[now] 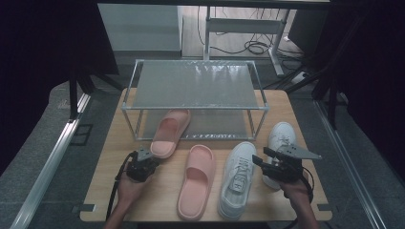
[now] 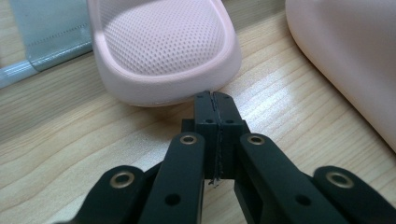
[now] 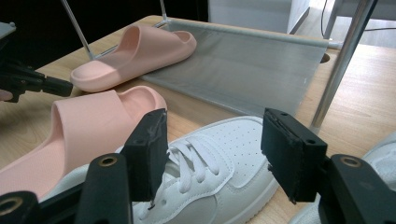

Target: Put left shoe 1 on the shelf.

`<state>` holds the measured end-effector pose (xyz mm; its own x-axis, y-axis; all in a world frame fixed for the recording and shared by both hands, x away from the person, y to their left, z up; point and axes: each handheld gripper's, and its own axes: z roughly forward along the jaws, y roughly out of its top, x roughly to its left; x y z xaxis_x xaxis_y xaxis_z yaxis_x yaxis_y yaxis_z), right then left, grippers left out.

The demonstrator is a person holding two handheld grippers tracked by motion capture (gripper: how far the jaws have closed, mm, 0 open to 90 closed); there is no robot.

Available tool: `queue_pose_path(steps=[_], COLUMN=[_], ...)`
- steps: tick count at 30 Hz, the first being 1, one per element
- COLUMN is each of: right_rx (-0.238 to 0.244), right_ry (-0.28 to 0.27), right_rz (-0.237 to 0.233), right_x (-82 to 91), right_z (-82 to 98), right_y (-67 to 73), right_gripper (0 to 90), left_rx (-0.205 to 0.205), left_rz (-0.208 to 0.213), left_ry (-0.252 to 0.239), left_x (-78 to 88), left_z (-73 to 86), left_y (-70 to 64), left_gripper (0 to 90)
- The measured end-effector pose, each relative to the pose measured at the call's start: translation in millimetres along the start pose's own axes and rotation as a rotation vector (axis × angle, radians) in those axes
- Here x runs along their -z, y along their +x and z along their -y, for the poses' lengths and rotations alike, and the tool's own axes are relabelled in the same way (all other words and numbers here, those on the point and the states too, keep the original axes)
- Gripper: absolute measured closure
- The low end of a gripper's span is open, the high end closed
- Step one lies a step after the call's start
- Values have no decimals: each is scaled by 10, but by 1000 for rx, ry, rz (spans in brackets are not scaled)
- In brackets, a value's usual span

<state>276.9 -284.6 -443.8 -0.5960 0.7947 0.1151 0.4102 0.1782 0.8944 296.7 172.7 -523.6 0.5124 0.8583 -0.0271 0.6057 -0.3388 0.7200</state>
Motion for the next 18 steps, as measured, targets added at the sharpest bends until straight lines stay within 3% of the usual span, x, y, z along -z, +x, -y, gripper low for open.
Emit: queue_pose_path(steps=[18], right_rx=[4], right_ry=[0], right_rz=[3], right_x=[2], right_z=[-4], right_y=[5], right_gripper=[417], left_rx=[-7], left_rz=[2], left_ry=[1], left_x=[-82], left_z=[-38], left_y=[-34], left_gripper=[900])
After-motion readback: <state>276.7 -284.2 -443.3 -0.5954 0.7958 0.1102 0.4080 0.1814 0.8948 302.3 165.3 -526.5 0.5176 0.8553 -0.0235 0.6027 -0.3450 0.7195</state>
